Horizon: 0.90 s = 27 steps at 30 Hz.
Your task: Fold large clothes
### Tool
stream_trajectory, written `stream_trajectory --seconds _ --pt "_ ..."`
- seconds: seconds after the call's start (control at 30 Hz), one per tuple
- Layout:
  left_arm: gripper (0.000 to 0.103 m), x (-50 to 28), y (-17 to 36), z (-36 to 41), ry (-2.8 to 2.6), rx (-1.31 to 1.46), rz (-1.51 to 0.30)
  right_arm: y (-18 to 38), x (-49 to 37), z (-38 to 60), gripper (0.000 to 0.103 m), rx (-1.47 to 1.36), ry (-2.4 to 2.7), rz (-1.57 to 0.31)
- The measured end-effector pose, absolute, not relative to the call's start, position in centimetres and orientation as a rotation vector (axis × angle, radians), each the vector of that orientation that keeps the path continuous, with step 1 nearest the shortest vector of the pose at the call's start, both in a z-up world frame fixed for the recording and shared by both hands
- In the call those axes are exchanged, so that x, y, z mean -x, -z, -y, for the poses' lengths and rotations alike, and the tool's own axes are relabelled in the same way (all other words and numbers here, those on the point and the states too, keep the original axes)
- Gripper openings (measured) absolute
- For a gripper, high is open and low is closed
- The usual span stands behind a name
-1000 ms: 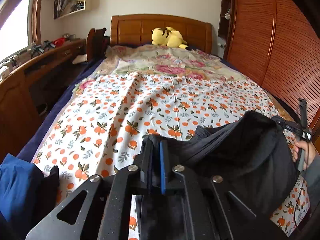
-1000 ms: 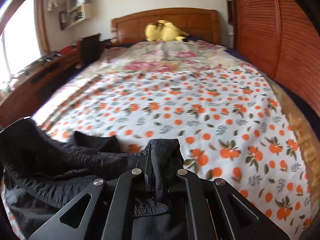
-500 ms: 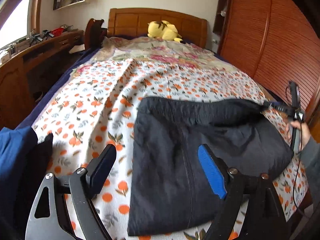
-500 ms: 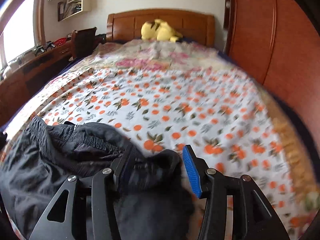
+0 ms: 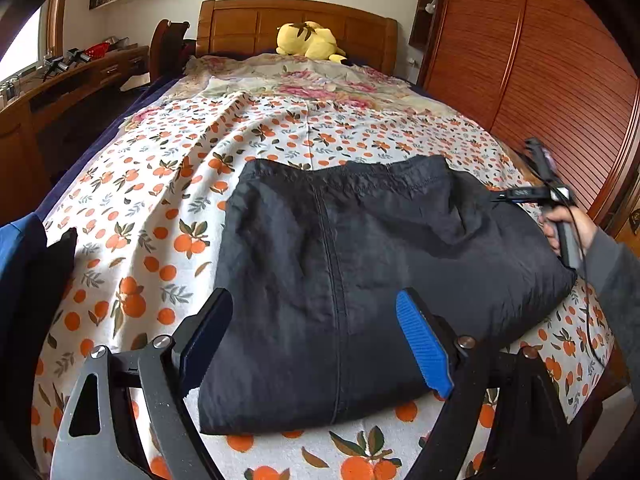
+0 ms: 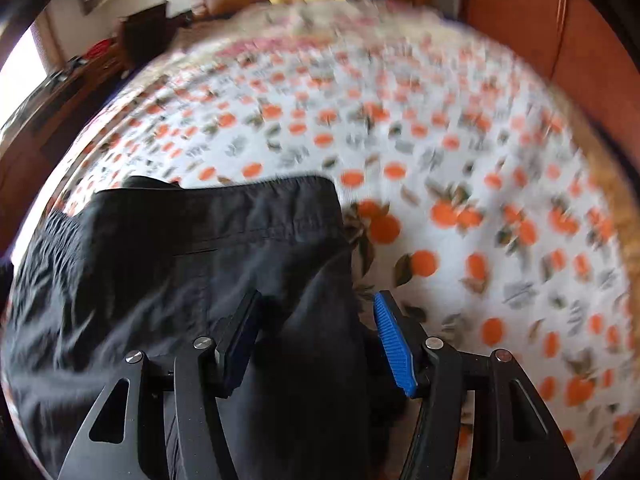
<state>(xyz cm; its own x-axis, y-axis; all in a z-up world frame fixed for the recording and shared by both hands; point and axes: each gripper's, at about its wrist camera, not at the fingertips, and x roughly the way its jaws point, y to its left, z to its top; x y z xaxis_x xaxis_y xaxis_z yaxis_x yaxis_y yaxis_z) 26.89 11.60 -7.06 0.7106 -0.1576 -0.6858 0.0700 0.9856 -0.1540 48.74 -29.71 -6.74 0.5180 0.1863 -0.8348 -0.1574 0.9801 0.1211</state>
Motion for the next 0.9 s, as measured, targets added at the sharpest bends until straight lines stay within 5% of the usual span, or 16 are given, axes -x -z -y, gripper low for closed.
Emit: stream_trajectory --seconds 0.1,0.23,0.33,0.63,0.9 --pt "0.085 -26.5 7.3 -11.2 0.126 0.103 -0.773 8.0 -51.0 28.9 0.054 -0.037 -0.254 -1.059" --pt "0.085 -26.0 7.7 -11.0 0.125 0.092 -0.780 6.9 -50.4 28.0 0.014 0.048 -0.200 -0.957" --pt "0.085 -25.8 7.9 -11.0 0.125 0.091 -0.780 5.8 -49.5 26.9 0.015 0.092 -0.064 -0.881" --pt "0.085 -25.3 7.3 -11.5 0.115 0.087 -0.755 3.7 -45.6 19.2 0.055 0.355 -0.057 -0.745" --pt "0.085 -24.6 6.9 -12.4 0.098 0.088 -0.748 2.6 -43.4 13.3 0.057 0.224 -0.310 -0.769"
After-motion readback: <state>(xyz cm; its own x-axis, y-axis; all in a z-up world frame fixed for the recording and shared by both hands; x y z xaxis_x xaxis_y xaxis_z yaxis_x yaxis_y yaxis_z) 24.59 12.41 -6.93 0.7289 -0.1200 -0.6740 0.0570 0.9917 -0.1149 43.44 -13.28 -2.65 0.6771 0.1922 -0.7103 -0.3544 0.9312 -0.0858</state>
